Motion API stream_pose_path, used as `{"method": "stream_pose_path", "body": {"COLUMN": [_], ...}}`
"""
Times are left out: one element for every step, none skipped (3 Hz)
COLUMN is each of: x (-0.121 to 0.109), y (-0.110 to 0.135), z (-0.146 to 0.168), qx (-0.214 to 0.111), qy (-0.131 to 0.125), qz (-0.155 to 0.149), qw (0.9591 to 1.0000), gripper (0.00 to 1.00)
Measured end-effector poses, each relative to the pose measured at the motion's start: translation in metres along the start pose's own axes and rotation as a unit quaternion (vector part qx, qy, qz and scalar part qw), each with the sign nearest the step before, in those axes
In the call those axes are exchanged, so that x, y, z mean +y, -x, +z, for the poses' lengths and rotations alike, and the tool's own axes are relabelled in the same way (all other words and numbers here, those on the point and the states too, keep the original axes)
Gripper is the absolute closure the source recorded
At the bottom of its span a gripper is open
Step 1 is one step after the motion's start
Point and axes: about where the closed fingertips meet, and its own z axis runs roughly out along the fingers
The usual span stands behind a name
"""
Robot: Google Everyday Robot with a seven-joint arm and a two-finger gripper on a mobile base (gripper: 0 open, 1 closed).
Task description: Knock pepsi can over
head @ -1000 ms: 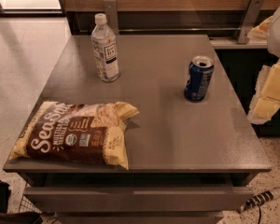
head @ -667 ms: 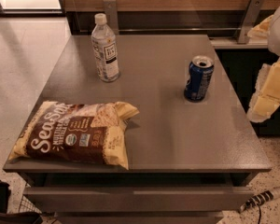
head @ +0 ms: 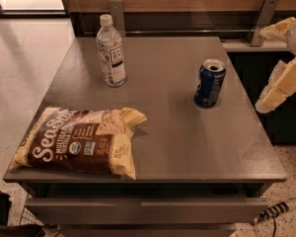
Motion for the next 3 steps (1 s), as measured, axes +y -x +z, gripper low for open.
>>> {"method": "stream_pose_path", "body": {"x": [-0.024, -0.036, -0.034], "y": [-0.01, -0.027, -0.038], "z": [0.02, 0.048, 0.066], "qx": [-0.101, -0.227, -0.283], "qy": [-0.012, -0.026, -0.024], "qz": [0.011, 0.037, 0.057], "qw": [0.9947, 0.9729, 0.9572], "gripper": [0.0, 0.0, 0.0]}}
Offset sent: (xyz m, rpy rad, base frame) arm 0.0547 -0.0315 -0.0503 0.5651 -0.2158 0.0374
